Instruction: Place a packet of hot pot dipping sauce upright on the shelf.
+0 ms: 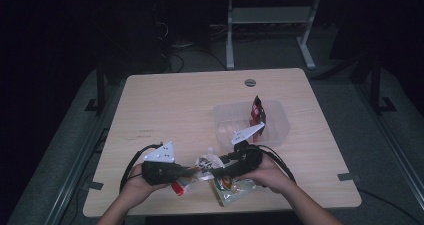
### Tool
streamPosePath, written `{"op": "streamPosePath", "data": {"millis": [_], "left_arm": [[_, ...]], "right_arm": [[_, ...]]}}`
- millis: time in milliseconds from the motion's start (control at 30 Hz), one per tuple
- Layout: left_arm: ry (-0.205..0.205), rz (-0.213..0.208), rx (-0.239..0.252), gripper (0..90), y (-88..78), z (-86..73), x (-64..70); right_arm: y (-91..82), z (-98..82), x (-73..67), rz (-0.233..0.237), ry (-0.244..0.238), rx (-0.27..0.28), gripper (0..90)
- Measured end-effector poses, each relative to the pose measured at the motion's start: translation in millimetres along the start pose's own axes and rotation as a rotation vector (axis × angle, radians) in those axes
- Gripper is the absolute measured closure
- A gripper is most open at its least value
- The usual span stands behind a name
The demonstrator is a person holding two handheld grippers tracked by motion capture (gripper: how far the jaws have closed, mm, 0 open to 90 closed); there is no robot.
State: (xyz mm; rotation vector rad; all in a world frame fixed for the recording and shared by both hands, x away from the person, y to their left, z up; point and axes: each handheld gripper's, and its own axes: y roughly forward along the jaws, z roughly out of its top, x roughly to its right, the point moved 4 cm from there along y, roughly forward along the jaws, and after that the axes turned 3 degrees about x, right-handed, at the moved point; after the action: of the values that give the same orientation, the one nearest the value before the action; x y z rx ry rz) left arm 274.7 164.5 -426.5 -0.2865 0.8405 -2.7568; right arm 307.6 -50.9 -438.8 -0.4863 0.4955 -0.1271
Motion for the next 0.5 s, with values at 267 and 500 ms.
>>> {"op": "streamPosePath", "data": {"millis": [267,500], "left_arm": [[0.003,0.004,-0.006,89.3,0.2,-1.4,-2.4],[0.008,-0.005,-0.007,88.1,2.0,-1.9,-3.4]], "right_arm": [[0.6,-3.0,-0.3,0.057,0.007,0.002,72.5],[1.1,-3.6,-2.0,0.084,-0.002,0.005,82.0]]}}
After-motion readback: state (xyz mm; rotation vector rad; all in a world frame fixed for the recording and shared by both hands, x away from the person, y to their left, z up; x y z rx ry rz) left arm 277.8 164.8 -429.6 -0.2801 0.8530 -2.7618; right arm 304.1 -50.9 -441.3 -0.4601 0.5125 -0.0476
